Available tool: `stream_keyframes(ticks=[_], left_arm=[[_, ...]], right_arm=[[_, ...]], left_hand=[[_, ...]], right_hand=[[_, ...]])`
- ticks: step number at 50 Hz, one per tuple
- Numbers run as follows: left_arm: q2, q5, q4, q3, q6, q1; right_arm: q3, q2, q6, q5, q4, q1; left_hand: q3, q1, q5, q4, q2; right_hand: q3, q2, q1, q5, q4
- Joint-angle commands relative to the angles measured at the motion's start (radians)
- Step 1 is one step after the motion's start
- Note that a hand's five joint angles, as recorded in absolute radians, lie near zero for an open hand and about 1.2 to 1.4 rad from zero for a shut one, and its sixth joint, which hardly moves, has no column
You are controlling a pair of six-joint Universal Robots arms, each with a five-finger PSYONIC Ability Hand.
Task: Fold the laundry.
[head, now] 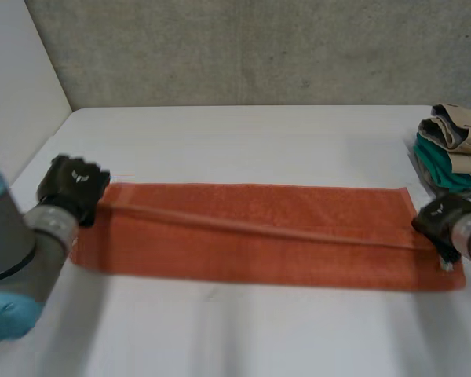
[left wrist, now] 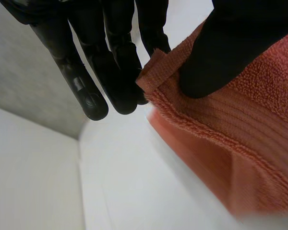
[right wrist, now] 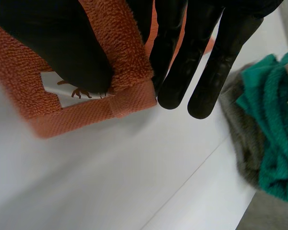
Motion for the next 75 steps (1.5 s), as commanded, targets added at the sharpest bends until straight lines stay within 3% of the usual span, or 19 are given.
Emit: stream_keyframes(ticks=[1, 6, 14, 15, 16, 17, 18, 19, 20, 27, 32, 38, 44, 54, 60, 64, 75], left_arm=[[-0.376, -0.109, 0.280, 0.314, -0.078, -0.075], [-0.523, -0.203, 0.284, 0.488, -0.072, -0.098], [-0.640, -0.215, 0.312, 0.634, -0.078, -0.113], [-0.646, -0.215, 0.317, 0.643, -0.078, -0.119], [-0.651, -0.215, 0.321, 0.651, -0.078, -0.127], [-0.658, -0.214, 0.333, 0.663, -0.075, -0.145], [-0.661, -0.214, 0.340, 0.665, -0.078, -0.156], [-0.661, -0.214, 0.343, 0.665, -0.078, -0.164], [-0.655, -0.214, 0.350, 0.662, -0.078, -0.176], [-0.592, -0.220, 0.363, 0.605, -0.091, -0.211], [-0.465, -0.222, 0.360, 0.479, -0.101, -0.213], [-0.342, -0.214, 0.361, 0.321, -0.154, -0.218], [-0.279, -0.208, 0.366, 0.208, -0.206, -0.219], [-0.292, -0.182, 0.366, 0.186, -0.215, -0.218], [-0.292, -0.182, 0.366, 0.185, -0.215, -0.216], [-0.292, -0.182, 0.366, 0.183, -0.215, -0.218], [-0.281, -0.182, 0.364, 0.178, -0.217, -0.213]], right_arm=[[-0.258, 0.241, 0.086, 0.074, -0.181, 0.084], [-0.358, 0.327, 0.076, 0.087, -0.256, 0.094], [-0.473, 0.433, 0.077, 0.087, -0.367, 0.109], [-0.487, 0.447, 0.079, 0.091, -0.402, 0.114], [-0.490, 0.454, 0.077, 0.097, -0.417, 0.115], [-0.491, 0.459, 0.077, 0.106, -0.432, 0.118], [-0.491, 0.464, 0.077, 0.123, -0.455, 0.124], [-0.491, 0.461, 0.083, 0.134, -0.463, 0.129], [-0.491, 0.458, 0.089, 0.143, -0.468, 0.133], [-0.406, 0.323, 0.213, 0.151, -0.485, 0.150], [-0.268, 0.130, 0.434, 0.068, -0.463, 0.143], [-0.078, -0.007, 0.498, -0.083, -0.361, 0.049], [0.051, -0.047, 0.493, -0.157, -0.296, -0.020], [0.131, 0.043, 0.441, -0.174, -0.466, -0.044], [0.124, 0.109, 0.389, -0.183, -0.497, -0.060], [0.102, 0.146, 0.347, -0.179, -0.499, -0.066], [0.105, 0.114, 0.317, -0.188, -0.505, -0.202]], left_hand=[[0.203, 0.296, 0.231, 0.195, 0.197], [0.203, 0.296, 0.231, 0.195, 0.197], [0.203, 0.296, 0.231, 0.195, 0.197], [0.084, 0.177, 0.112, 0.076, 0.079], [-0.246, -0.152, -0.218, -0.253, -0.251], [-1.019, -0.926, -0.991, -1.027, -1.024], [-0.891, -0.798, -0.863, -0.899, -0.897], [-0.883, -0.790, -0.855, -0.891, -0.889], [-1.019, -0.926, -0.991, -1.027, -1.024], [-1.019, -0.926, -0.991, -1.027, -1.024], [-1.019, -0.926, -0.991, -1.027, -1.024], [-1.019, -0.926, -0.991, -1.027, -1.024], [-1.019, -0.926, -0.991, -1.027, -1.024], [-1.019, -0.926, -0.991, -1.027, -1.024], [-1.019, -0.926, -0.991, -1.027, -1.024], [-1.019, -0.926, -0.991, -1.027, -1.024], [-1.019, -0.926, -0.991, -1.027, -1.024]], right_hand=[[0.214, 0.218, 0.404, 0.229, 0.208], [0.214, 0.218, 0.404, 0.229, 0.208], [0.214, 0.218, 0.404, 0.229, 0.208], [-0.044, -0.039, 0.147, -0.028, -0.050], [-0.514, -0.510, -0.324, -0.499, -0.520], [-0.946, -0.942, -0.756, -0.931, -0.952], [-1.008, -1.003, -0.818, -0.993, -1.014], [-1.008, -1.003, -0.818, -0.993, -1.014], [-1.008, -1.003, -0.818, -0.993, -1.014], [-1.008, -1.003, -0.818, -0.993, -1.014], [-1.008, -1.003, -0.818, -0.993, -1.014], [-1.008, -1.003, -0.818, -0.993, -1.014], [-0.986, -0.981, -0.796, -0.971, -0.992], [-0.842, -0.838, -0.652, -0.827, -0.848], [-0.590, -0.586, -0.400, -0.575, -0.596], [0.212, 0.216, 0.402, 0.227, 0.206], [0.214, 0.218, 0.404, 0.229, 0.208]])
